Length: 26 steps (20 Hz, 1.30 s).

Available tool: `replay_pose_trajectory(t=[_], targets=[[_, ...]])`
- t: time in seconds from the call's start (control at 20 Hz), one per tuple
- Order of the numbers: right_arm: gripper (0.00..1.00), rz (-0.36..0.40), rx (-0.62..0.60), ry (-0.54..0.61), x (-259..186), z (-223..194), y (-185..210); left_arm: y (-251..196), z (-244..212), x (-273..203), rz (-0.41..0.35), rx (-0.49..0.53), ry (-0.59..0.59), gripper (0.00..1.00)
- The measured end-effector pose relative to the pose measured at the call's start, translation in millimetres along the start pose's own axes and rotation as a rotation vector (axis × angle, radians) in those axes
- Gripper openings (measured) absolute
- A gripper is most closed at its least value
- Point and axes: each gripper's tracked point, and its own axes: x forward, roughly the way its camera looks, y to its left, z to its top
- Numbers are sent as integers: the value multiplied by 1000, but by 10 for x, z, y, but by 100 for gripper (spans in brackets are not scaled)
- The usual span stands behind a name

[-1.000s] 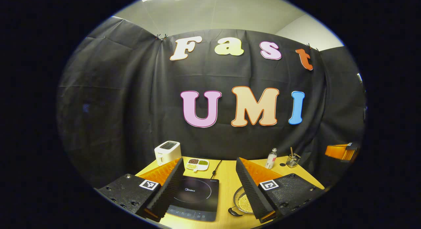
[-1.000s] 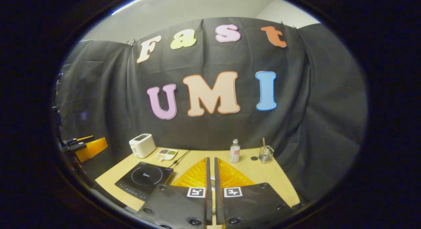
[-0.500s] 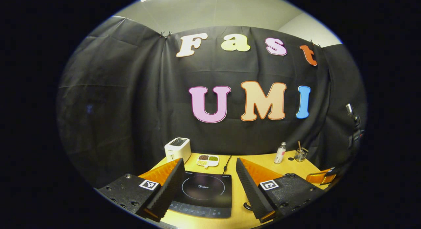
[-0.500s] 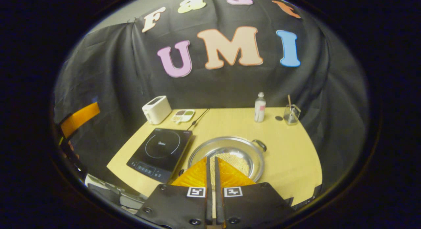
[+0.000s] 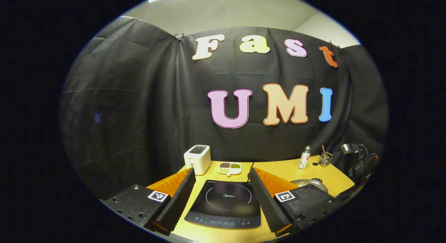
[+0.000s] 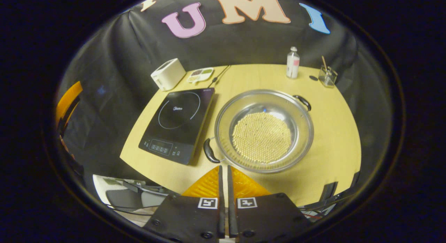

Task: First push the handle of the pot to place it horizontally, then grasp the pot with both hands and set it on the induction cooktop.

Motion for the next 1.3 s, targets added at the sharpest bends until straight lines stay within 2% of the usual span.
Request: replay_pose_trajectory(t=[0.05,0.35,0.4,0.7,0.75,0.85,0.9,1.0,1.05,1.1,1.2,1.25,1.3], targets=[[0,-4,10,26,65,-53,-3,34,-27,-16,0,3,6,92],[0,-52,15,122,409,-310,46,175,-235,-94,-3,-5,48,96],[6,-63,12,139,475,-349,33,207,-254,-117,-3,-4,53,96],[6,-119,8,219,844,-387,-4,381,-373,-147,18,-13,73,96],[6,-125,17,227,898,-382,0,404,-393,-154,19,-14,75,92],[6,-127,35,243,991,-358,35,438,-436,-157,22,-20,82,96],[6,-130,41,243,1022,-332,51,444,-457,-147,23,-28,86,92],[7,-146,42,254,1060,-323,60,461,-513,-147,22,-45,99,92],[15,-157,37,255,1072,-310,64,486,-527,-148,25,-51,102,92],[6,-164,30,256,1093,-298,77,493,-541,-148,27,-55,105,92],[15,-172,23,252,1127,-265,102,515,-556,-145,29,-57,108,96],[6,-171,25,250,1153,-232,121,526,-568,-145,29,-55,108,96],[6,-166,30,248,1183,-194,139,539,-576,-138,32,-51,111,92]])
